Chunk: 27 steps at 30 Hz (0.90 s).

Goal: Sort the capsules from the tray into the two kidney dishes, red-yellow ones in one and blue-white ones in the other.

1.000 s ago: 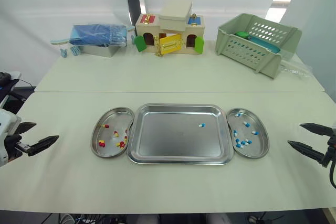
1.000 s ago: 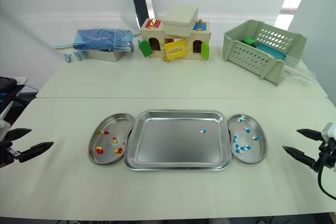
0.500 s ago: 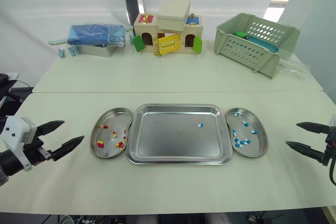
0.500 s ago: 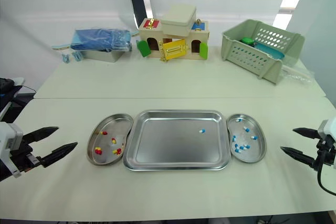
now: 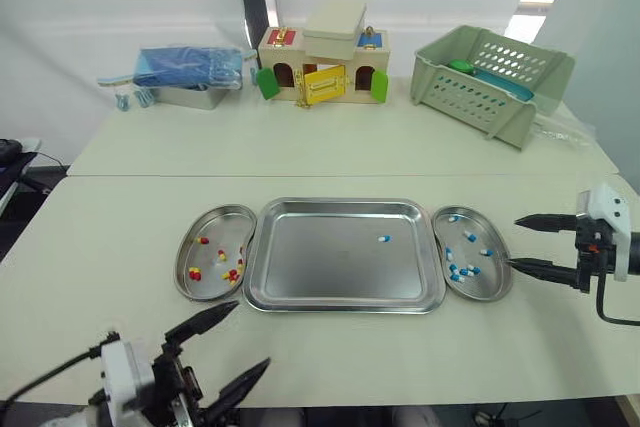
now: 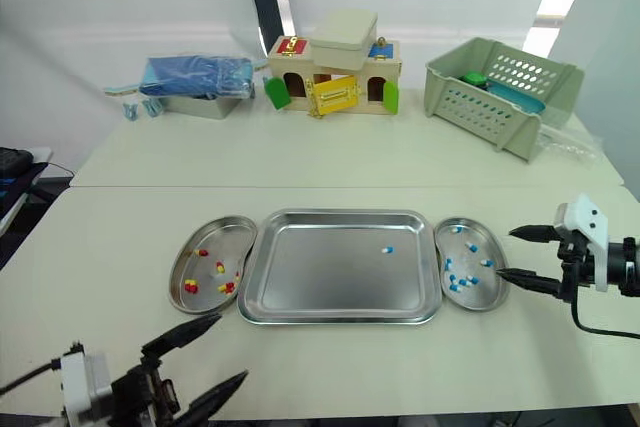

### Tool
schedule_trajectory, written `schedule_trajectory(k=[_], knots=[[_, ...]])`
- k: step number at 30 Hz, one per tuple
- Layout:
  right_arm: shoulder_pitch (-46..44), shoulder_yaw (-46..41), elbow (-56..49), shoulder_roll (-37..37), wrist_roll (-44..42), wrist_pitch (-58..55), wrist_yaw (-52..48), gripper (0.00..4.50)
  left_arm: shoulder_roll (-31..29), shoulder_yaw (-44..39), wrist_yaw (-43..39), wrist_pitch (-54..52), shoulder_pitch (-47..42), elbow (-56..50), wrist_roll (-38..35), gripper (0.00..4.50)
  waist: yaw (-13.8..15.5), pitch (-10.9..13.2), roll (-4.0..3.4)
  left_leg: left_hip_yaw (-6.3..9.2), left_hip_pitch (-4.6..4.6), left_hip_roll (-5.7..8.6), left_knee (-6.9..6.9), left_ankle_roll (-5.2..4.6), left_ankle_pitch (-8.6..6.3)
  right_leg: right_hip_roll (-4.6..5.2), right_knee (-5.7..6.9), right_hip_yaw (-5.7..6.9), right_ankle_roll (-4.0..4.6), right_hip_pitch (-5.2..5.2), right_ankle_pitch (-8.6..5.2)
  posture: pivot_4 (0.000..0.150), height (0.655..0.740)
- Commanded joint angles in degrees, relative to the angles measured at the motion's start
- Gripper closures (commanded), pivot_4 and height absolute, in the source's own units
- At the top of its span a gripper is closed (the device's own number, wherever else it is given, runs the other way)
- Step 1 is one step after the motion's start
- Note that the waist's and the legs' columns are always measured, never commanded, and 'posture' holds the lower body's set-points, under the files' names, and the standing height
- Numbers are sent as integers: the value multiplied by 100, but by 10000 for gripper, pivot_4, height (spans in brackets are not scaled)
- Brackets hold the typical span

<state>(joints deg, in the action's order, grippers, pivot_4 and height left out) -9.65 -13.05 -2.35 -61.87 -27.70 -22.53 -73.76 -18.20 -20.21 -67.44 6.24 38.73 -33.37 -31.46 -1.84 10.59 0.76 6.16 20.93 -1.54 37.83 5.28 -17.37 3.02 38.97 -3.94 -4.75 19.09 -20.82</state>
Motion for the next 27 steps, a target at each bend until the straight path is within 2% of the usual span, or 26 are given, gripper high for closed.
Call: schedule_trajectory(k=[1,5,9,12,18,27], knots=[[-575,452,-284,-85,22,-134,-259,0,248,357,-87,800,62,255,141,387,-1,0,0,-1,-1,0,0,0,0,0,0,0,0,0,0,1500,7400],[-1512,1316,-314,243,270,-318,-306,0,377,635,-31,1307,23,659,245,387,-16,2,2,1,-1,-1,0,-1,-1,-1,0,1,1,2,1,1500,7400],[-2311,2285,-116,568,952,-416,-360,0,435,821,143,1675,-85,904,302,387,-10,3,3,1,2,-1,0,-2,-1,0,-2,1,1,6,1,1500,7400],[-3008,2856,424,1181,1377,-524,-188,0,470,1023,338,1764,3,892,354,387,-32,4,7,3,3,-1,1,-2,-1,0,-2,2,1,7,1,1500,7400],[-3806,3390,1558,2182,1942,-169,-112,0,379,1229,613,1944,94,887,414,387,-45,6,7,6,5,-1,-3,-2,-1,0,-1,5,1,14,1,1500,7400],[-4174,3715,2557,2989,2585,450,4,0,207,1389,1003,2052,106,809,466,387,-62,7,6,8,9,-1,-3,-2,-1,0,0,6,2,19,2,1500,7400]])
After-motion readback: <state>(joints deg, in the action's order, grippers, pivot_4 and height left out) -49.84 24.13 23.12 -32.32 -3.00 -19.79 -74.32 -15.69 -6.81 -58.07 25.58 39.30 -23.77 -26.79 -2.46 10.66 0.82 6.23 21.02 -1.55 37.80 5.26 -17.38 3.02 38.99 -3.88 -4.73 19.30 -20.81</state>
